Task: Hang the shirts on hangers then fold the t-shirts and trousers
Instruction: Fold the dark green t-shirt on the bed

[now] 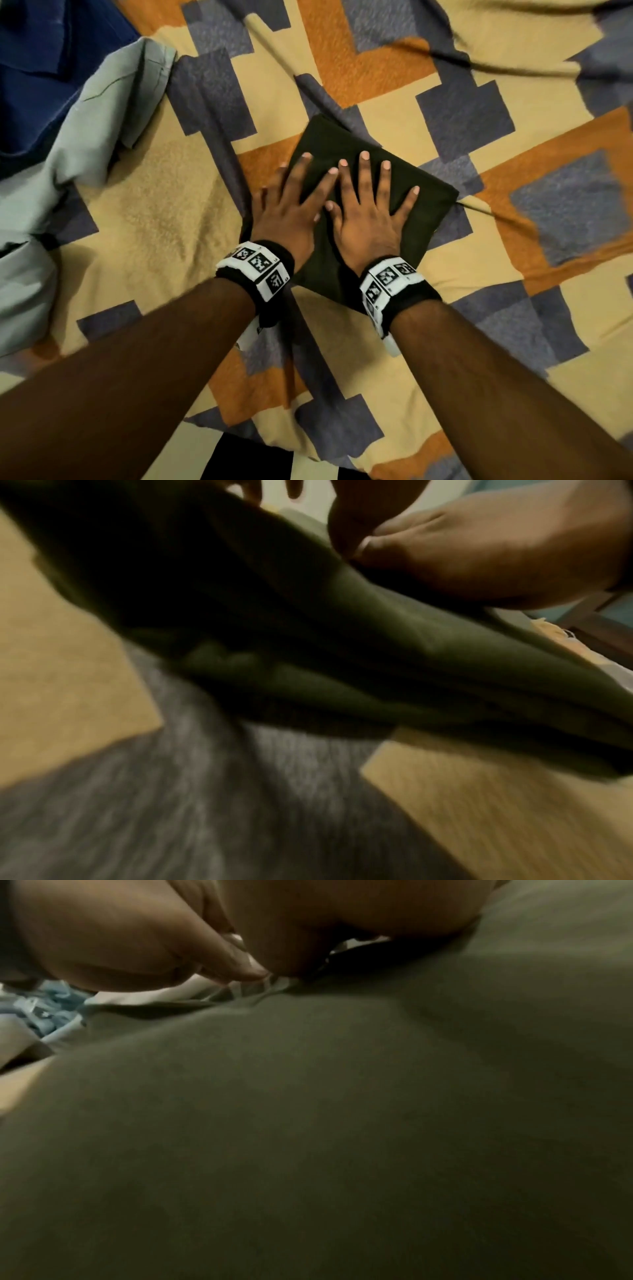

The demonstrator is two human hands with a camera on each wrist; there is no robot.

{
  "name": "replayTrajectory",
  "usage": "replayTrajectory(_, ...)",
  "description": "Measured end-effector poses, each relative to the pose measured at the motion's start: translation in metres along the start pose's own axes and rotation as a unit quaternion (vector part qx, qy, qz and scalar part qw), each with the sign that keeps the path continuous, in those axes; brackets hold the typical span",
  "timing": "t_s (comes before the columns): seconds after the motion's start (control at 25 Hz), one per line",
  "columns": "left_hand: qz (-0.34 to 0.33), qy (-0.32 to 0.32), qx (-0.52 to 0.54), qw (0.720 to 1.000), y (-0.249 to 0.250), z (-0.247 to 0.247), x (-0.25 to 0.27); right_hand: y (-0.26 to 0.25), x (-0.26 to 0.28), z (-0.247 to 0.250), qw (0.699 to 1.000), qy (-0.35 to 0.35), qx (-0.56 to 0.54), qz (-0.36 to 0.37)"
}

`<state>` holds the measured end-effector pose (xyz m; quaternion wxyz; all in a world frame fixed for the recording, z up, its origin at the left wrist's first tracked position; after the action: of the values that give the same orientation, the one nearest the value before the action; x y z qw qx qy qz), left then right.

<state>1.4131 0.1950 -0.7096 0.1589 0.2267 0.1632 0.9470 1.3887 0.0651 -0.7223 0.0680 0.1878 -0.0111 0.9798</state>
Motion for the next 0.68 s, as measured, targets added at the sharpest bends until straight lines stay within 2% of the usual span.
replayTrajectory(0.08, -0.044, -0.068, -0.056, 0.995, -0.013, -0.011, -0.005, 0.039, 0.012, -0.008, 1.000, -0.005, 0.015, 0.016)
replayTrajectory(0.16, -0.054, -0.098, -0.084, 0.990, -0.047, -0.007, -0.021, 0.109, 0.018, -0.017, 0.998, -0.015, 0.009, -0.056)
replayTrajectory(0.24, -0.032, -0.093, -0.111, 0.989, -0.065, 0.006, -0.027, 0.172, 0.027, -0.011, 0.989, -0.016, 0.004, -0.147)
replayTrajectory(0.28, -0.032, -0.059, -0.110, 0.992, -0.056, 0.011, -0.025, 0.185, 0.029, -0.001, 0.988, 0.007, 0.018, -0.150)
replayTrajectory(0.36, -0.042, 0.000, -0.090, 0.995, -0.009, 0.002, -0.007, 0.159, 0.029, 0.008, 0.997, 0.047, 0.025, -0.053)
replayTrajectory(0.44, -0.054, -0.039, -0.100, 0.993, 0.033, -0.034, 0.021, 0.101, 0.034, -0.007, 0.992, 0.076, 0.030, 0.092)
replayTrajectory(0.48, -0.064, -0.059, -0.109, 0.990, 0.035, -0.047, 0.030, 0.074, 0.039, -0.016, 0.985, 0.078, 0.041, 0.145)
replayTrajectory(0.52, -0.081, -0.064, -0.109, 0.989, 0.025, -0.057, 0.034, 0.066, 0.044, -0.029, 0.982, 0.064, 0.054, 0.168)
replayTrajectory(0.56, -0.109, -0.043, -0.113, 0.987, 0.005, -0.055, 0.030, 0.072, 0.041, -0.031, 0.983, 0.054, 0.075, 0.160)
replayTrajectory(0.64, -0.161, -0.017, -0.152, 0.975, -0.032, -0.042, 0.026, 0.109, 0.041, -0.038, 0.992, 0.015, 0.069, 0.104)
replayTrajectory(0.68, -0.155, -0.021, -0.167, 0.973, -0.047, -0.031, 0.024, 0.127, 0.044, -0.034, 0.994, 0.007, 0.070, 0.080)
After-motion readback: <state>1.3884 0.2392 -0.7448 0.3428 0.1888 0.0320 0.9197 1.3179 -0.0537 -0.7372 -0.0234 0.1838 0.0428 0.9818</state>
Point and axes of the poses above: each hand's wrist, its own x-axis away from the middle knuckle, its own z-axis out of the back of the hand, y = z × x, the point moved 3 cm from there along -x, towards the middle knuckle, and after that the axes turned 4 degrees about x, right-handed, at the moved point
